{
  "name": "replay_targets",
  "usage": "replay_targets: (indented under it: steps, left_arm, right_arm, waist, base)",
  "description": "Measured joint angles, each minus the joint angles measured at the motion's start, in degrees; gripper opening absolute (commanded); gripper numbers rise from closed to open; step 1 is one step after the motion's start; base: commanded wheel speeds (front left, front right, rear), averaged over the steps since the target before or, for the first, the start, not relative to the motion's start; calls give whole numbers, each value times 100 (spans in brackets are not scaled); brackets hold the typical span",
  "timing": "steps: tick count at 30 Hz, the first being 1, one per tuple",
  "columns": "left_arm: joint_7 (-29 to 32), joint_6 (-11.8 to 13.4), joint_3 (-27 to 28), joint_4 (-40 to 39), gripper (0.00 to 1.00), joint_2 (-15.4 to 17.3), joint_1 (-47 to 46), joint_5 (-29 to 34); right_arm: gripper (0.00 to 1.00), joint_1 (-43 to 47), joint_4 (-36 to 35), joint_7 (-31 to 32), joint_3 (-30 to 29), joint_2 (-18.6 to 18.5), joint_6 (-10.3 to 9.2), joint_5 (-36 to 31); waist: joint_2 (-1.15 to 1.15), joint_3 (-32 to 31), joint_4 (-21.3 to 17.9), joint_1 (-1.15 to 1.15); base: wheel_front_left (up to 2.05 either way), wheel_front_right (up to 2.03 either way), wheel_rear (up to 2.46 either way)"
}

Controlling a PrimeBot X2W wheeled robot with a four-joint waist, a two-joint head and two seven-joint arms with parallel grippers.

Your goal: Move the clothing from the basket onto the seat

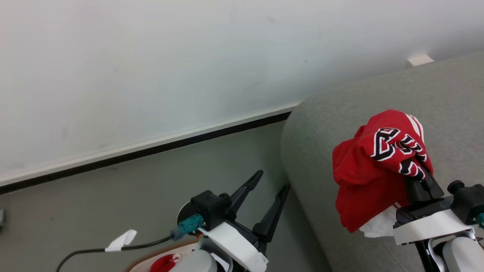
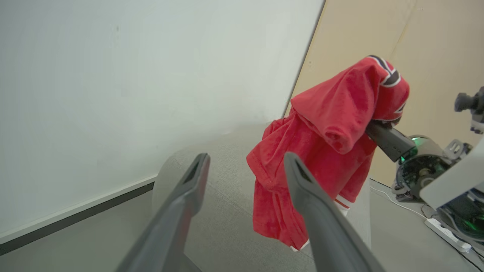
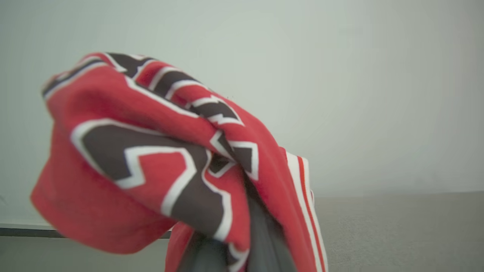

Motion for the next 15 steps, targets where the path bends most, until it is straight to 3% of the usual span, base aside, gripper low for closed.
replay_targets:
  steps: [15]
  left_arm:
    - [-1, -130, 90, 124, 100, -132, 10, 374]
  right_arm:
    - [0, 74, -221, 0, -249, -26, 0, 9]
  waist:
    - [0, 247, -1005, 0]
  base:
    - [0, 0, 0]
